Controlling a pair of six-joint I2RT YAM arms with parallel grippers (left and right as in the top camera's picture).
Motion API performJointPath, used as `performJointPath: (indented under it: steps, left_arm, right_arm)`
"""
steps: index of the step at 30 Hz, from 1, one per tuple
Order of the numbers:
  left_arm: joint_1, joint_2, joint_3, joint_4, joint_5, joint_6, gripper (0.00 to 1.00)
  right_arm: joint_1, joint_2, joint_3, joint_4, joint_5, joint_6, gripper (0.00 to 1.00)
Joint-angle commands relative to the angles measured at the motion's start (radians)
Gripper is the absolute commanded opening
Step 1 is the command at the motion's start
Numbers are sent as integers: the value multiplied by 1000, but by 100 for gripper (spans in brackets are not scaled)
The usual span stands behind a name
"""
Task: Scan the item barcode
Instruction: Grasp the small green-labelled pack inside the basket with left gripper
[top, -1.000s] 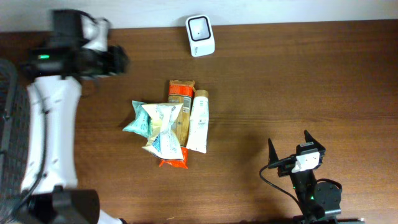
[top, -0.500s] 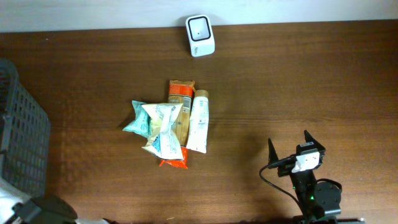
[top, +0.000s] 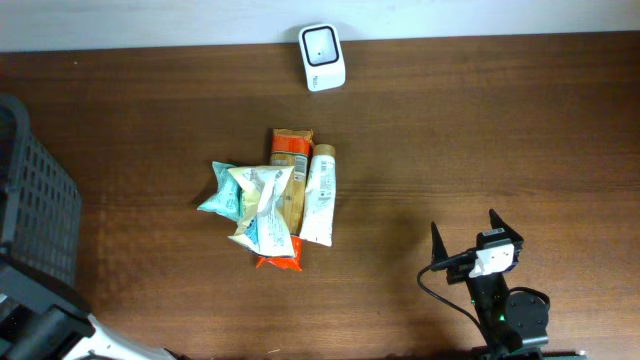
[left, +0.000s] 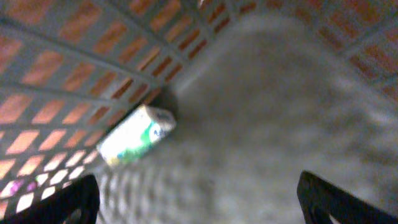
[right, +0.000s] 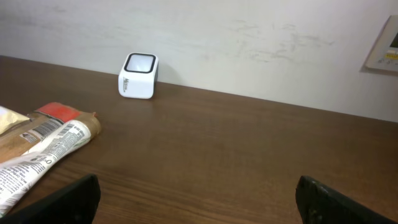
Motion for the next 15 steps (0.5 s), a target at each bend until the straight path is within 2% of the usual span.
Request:
performJointPath:
  steps: [1, 4, 8, 15]
  left_arm:
    - [64, 7, -79, 75, 32, 166, 99]
    - [130, 7, -122, 138, 32, 203, 99]
    - [193, 25, -130, 159, 129, 214, 94]
    - [209, 111, -157, 164, 151, 280, 89]
  right_arm:
    - [-6, -6, -7, -2, 9, 8, 99]
    - [-6, -6, -7, -2, 9, 8, 99]
    - [-6, -6, -7, -2, 9, 8, 99]
    - [-6, -6, -7, -2, 9, 8, 99]
